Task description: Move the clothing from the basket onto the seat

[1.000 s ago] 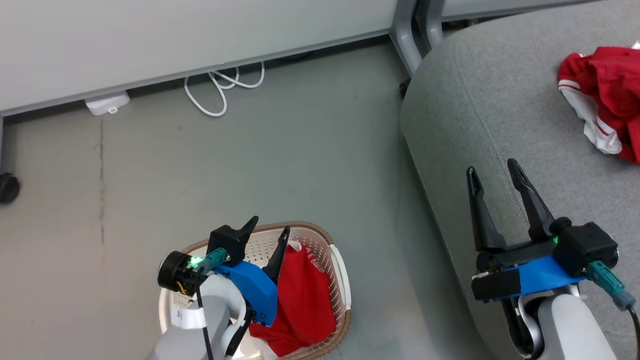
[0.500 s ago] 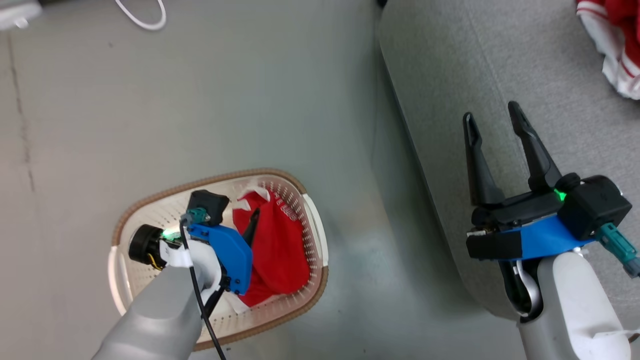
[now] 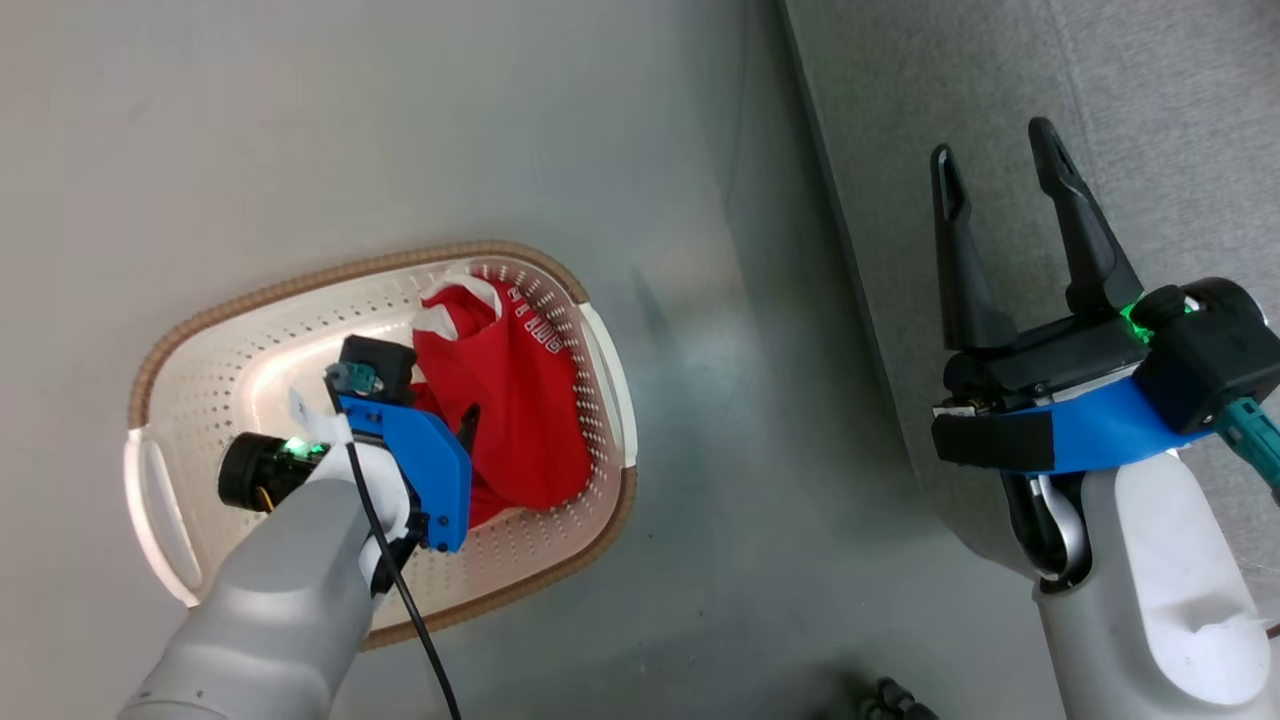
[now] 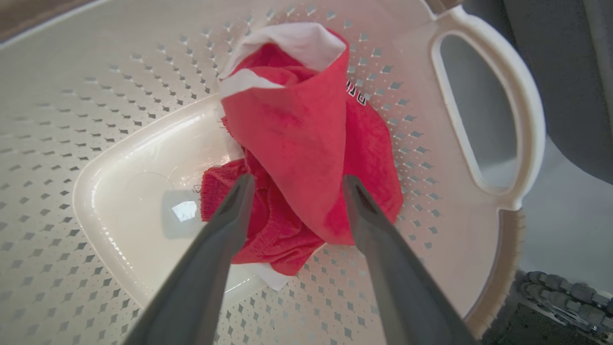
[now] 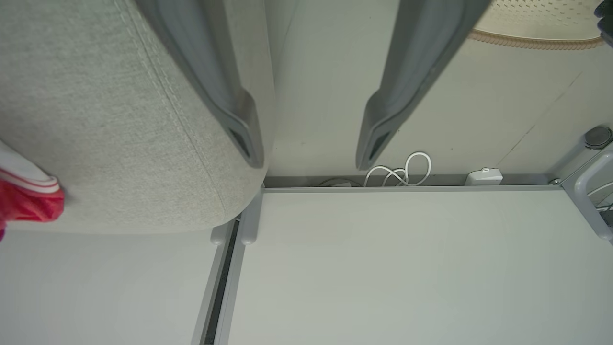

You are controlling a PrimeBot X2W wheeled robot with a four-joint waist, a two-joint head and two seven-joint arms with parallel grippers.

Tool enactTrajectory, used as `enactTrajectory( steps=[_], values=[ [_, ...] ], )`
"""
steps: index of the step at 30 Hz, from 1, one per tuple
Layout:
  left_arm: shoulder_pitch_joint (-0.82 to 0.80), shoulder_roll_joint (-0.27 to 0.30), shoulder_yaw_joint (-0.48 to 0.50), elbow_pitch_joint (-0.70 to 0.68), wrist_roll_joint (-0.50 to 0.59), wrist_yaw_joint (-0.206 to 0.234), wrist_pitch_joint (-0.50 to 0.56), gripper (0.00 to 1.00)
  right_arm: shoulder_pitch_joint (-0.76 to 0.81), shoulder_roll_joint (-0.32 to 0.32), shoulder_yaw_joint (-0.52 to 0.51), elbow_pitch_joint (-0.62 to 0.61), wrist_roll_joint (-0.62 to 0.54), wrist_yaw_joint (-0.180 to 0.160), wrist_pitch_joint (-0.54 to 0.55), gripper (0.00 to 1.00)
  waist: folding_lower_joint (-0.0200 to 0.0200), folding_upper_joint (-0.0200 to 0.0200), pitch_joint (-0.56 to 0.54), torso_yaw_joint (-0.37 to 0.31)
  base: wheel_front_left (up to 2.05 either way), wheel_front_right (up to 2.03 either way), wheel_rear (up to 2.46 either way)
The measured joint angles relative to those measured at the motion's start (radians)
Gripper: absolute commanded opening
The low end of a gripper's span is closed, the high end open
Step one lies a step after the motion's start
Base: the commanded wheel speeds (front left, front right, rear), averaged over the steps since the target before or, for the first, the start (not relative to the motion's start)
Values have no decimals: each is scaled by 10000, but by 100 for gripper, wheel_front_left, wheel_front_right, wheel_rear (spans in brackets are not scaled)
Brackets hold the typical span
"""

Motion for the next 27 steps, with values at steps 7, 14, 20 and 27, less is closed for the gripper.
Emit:
enactTrajectory(
  steps=[7, 14, 20, 27],
  values=[
    [-353, 128, -339, -8, -621, 0, 468, 100, -255, 0, 77, -173, -17, 0, 0, 100, 0, 0, 760, -86, 0, 0, 0],
    [-723, 180, -721, -75, -999, 0, 499, 100, -530, 2, 146, -291, -17, 0, 0, 100, 0, 0, 1381, -117, 0, 0, 0],
    [-988, 245, -1106, -151, -1283, 0, 497, 100, -639, 2, 238, -382, -13, 0, 0, 100, 0, 0, 1808, -174, 0, 0, 0],
    [-1316, 345, -1639, -267, -1496, 0, 355, 100, -706, 2, 245, -472, 63, 0, 0, 100, 0, 0, 2179, -339, 0, 0, 0]
  ],
)
